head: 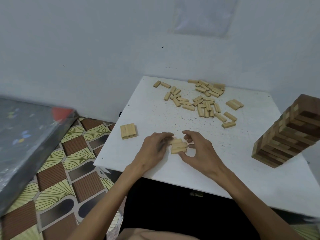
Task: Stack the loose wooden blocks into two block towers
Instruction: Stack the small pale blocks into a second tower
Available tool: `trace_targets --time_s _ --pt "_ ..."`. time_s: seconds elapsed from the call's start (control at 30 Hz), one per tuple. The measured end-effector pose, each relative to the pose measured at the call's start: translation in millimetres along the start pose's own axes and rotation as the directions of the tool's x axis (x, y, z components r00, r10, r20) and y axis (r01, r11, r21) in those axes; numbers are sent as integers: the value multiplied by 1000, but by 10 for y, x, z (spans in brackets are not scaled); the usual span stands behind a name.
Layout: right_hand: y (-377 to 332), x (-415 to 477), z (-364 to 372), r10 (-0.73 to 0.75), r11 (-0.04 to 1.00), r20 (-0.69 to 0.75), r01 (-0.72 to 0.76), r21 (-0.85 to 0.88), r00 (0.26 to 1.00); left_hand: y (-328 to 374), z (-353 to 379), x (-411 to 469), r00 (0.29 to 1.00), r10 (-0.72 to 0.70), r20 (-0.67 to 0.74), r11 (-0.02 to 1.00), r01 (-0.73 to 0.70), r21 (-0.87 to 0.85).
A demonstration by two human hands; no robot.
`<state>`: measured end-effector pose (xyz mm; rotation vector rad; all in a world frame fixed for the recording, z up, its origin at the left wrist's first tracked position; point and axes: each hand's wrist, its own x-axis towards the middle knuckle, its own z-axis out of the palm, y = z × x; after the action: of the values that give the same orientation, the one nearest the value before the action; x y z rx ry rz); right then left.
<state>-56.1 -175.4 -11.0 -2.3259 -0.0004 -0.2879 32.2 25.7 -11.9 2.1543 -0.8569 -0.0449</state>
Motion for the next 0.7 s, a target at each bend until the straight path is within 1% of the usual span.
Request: trace_targets --time_s 0.07,0.13,0.2,0.27,0.3,0.43,0.6,0.7 --pt "5 29 -38 -5 997 12 6 -77 1000 14 -23 -11 999 -12 33 999 13 -50" --pt "9 53 -71 -9 989 61 18 -149 998 21 -38 -16 998 -19 65 1000 19 -2" --pt "32 82 -103 26 984 118 -4 -180 993 25 -40 -1 995 4 99 986 -21 168" --pt "61 116 -127 55 984 178 -23 -177 983 16 -38 31 989 8 145 932 -60 357" --pt "66 129 -131 50 984 203 -13 -176 978 16 -41 44 985 -7 170 914 -63 401" --pt "50 199 -153 35 982 268 17 -190 963 35 -81 79 968 -81 237 919 -19 393" --pt "16 297 -211 41 979 347 32 -202 937 111 -176 148 941 -95 324 920 -42 391" --pt "-10 335 -210 23 979 362 53 -198 932 132 -211 206 923 -97 372 920 -60 388"
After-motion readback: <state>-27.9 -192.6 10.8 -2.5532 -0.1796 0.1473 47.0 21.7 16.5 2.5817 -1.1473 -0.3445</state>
